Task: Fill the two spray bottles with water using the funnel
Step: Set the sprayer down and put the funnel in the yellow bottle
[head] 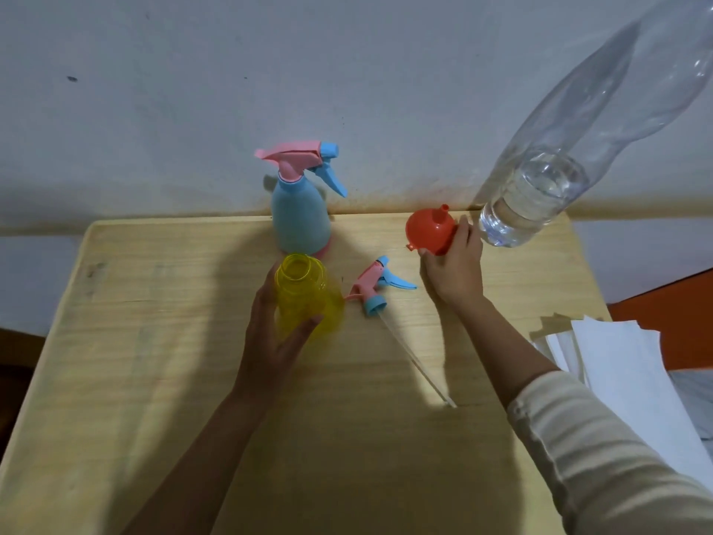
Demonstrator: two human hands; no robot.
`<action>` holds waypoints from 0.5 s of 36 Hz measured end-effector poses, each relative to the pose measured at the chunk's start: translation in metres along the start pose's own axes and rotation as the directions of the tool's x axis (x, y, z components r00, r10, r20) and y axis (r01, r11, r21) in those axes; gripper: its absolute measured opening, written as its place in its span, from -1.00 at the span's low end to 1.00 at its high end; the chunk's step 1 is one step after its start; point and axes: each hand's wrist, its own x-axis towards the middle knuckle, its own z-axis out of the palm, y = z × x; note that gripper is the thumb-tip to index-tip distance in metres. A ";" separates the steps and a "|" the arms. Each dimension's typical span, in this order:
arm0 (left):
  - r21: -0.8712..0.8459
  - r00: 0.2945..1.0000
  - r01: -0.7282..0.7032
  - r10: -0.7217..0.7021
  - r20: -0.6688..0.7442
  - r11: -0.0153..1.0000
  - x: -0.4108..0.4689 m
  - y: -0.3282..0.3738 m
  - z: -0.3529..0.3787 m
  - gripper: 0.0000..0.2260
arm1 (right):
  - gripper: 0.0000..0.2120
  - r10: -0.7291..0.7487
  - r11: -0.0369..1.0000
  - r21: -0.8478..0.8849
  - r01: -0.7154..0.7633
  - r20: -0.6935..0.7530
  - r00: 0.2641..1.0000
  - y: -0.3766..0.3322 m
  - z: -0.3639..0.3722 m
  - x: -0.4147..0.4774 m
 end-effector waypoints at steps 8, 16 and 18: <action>0.030 1.000 -0.024 0.024 0.007 0.999 -0.001 -0.006 -0.001 -0.32 | -0.13 -0.170 0.985 0.013 0.172 0.245 0.955 0.013 -0.009 0.030; 0.011 1.000 0.003 -0.003 -0.024 1.000 -0.003 -0.005 0.003 -0.33 | -0.24 -0.170 0.983 0.113 0.148 0.221 0.960 0.021 -0.006 0.028; 0.005 0.999 -0.004 0.004 -0.035 1.000 -0.002 -0.005 0.004 -0.35 | -0.24 -0.170 0.974 0.185 0.134 0.198 0.965 0.020 -0.006 0.025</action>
